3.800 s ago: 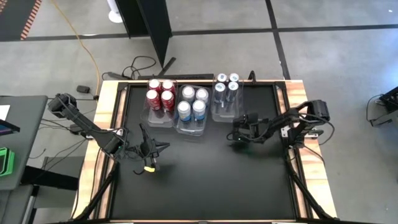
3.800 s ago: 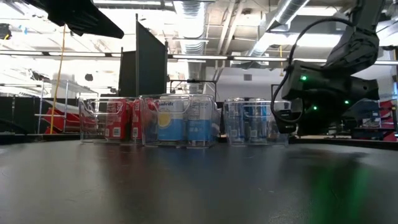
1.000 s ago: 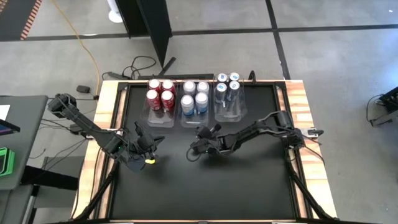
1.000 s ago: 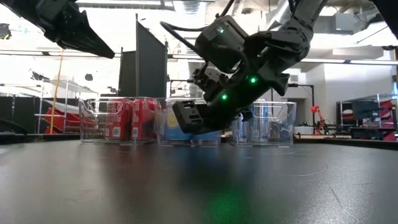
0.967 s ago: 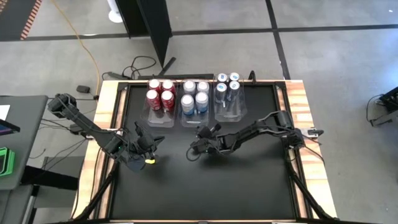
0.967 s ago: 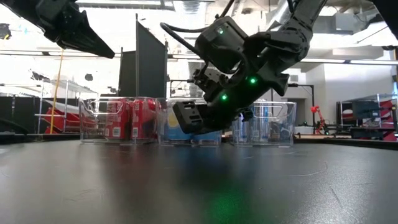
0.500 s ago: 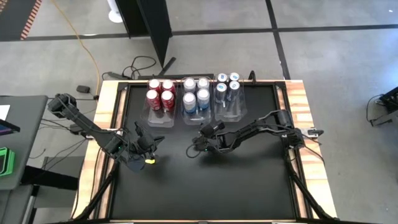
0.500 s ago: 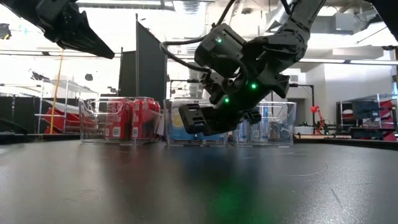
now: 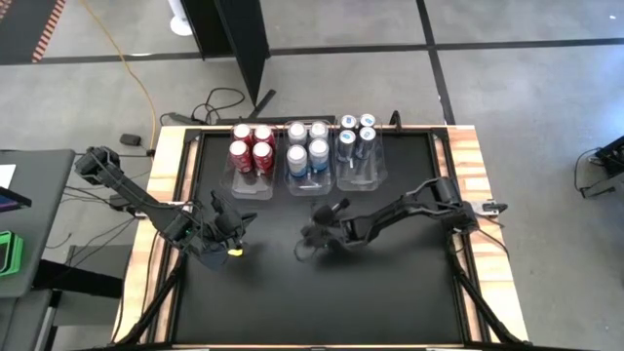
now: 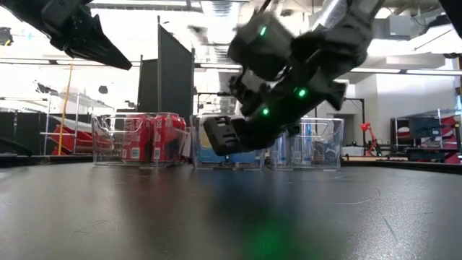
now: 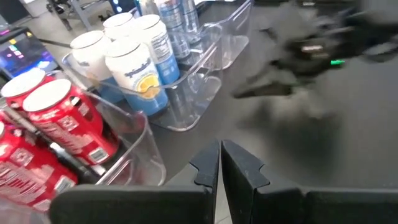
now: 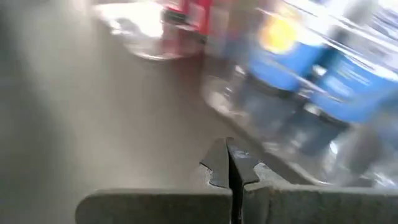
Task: Sort soda cans
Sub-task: Adjust the transparent bins and align them together
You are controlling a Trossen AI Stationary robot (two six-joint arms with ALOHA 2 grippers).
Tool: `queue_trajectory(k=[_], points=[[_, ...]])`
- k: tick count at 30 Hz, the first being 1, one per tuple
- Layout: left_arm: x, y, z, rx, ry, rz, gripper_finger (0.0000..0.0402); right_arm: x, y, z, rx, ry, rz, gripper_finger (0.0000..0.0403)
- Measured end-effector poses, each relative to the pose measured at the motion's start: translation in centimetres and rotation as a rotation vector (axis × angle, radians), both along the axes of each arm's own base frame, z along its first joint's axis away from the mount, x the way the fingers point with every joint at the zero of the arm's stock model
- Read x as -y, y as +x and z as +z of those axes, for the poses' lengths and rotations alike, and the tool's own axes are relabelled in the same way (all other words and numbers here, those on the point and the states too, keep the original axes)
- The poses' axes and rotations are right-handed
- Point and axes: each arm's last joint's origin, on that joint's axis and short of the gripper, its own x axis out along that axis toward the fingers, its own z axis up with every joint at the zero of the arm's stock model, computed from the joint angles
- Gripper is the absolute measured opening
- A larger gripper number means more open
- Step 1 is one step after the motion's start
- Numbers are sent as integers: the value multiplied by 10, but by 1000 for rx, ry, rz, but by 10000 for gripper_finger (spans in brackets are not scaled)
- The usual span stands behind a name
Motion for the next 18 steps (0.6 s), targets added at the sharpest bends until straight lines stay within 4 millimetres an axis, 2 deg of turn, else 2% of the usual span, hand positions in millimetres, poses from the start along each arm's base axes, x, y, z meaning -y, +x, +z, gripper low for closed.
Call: queue_trajectory(k=[4, 8, 14, 18], points=[[-2, -3, -2, -7, 2, 28, 16, -25, 6, 10, 31, -33, 171, 0], [-4, -4, -3, 2, 0, 53, 16, -34, 15, 22, 110, -29, 365, 0], [-18, -10, -13, -135, -70, 110, 16, -31, 18, 27, 146, -39, 374, 0], [-20, -11, -15, -181, -81, 99, 16, -30, 18, 27, 146, -39, 374, 0]])
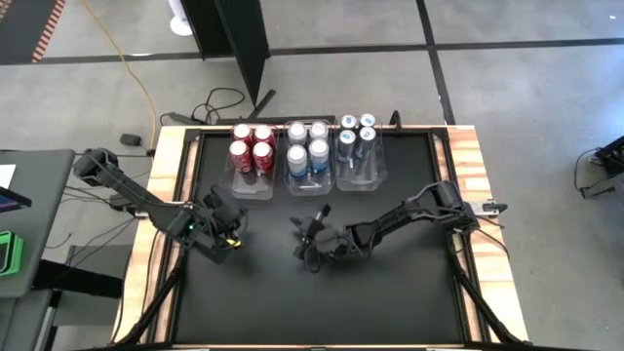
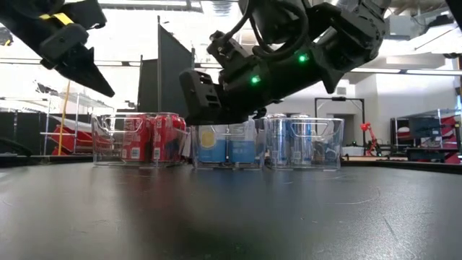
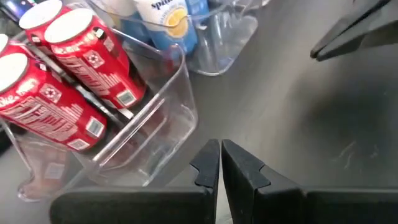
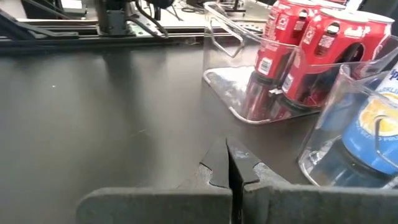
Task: Sort soda cans
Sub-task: Adjust the transparent bins and align them together
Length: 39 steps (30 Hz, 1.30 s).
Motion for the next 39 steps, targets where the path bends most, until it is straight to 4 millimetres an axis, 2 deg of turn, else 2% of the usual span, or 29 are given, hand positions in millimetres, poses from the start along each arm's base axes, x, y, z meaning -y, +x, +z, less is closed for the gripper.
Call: queue_trajectory(k=[9, 19, 30, 39], points=[[-18, 11, -7, -106, 46, 52, 16, -4, -1, 0, 2, 2, 11, 0], [-51, 42, -39, -309, 35, 156, 15, -7, -1, 0, 3, 1, 19, 0], [-73, 67, -57, -310, 55, 183, 15, -8, -1, 0, 1, -1, 21, 0], [-86, 82, -52, -246, 56, 114, 16, -9, -2, 0, -8, -14, 28, 0]])
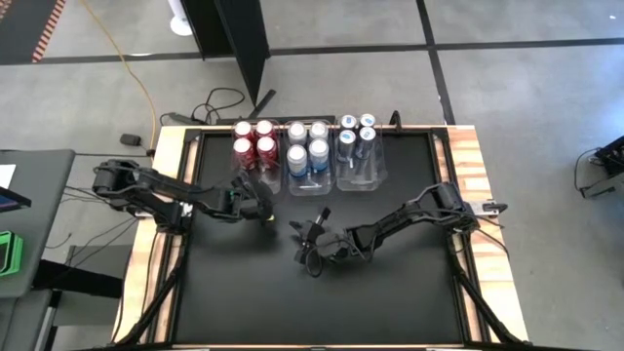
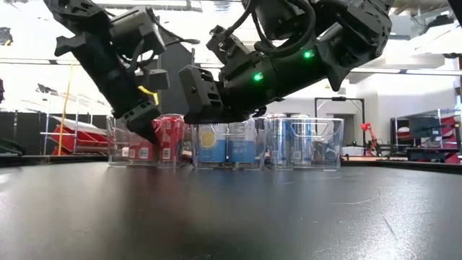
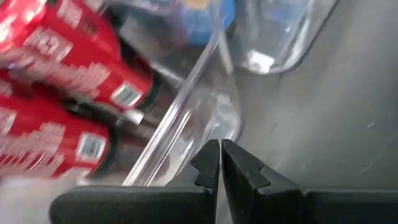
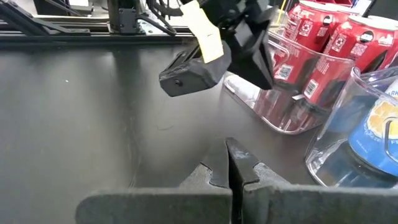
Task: Sort soda cans
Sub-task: Adjust the transparent bins and align them together, then return to Home Position
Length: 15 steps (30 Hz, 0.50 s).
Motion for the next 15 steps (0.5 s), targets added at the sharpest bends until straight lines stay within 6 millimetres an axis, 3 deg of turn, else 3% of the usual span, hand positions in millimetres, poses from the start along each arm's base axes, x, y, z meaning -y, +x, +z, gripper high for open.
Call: queue_trajectory(k=[9, 15], points=[[1, 4, 1, 12, -65, -84, 15, -1, 0, 0, -8, -8, 3, 0], [23, 2, 9, 57, -111, -169, 16, -18, -6, 5, -76, -101, 78, 0]])
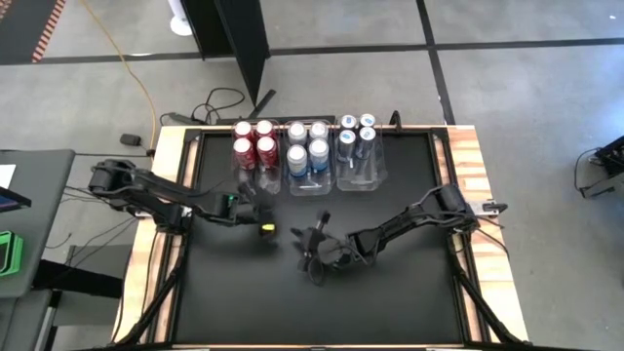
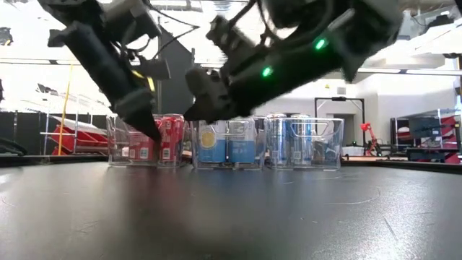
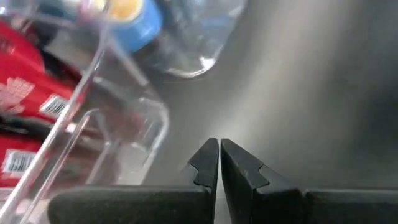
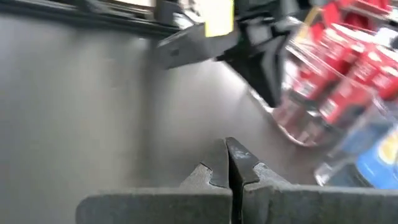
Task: Sort soda cans
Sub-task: Return to Home Position
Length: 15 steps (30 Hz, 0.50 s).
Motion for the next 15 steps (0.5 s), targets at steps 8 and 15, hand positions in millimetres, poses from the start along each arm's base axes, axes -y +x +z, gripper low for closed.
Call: queue_trajectory(k=[8, 15], points=[[35, -20, 47, 205, 19, -175, 16, -22, -20, 48, -72, 19, 271, 0], [57, -57, 95, 402, 97, -380, 16, -37, -47, 103, -23, -15, 506, 0]])
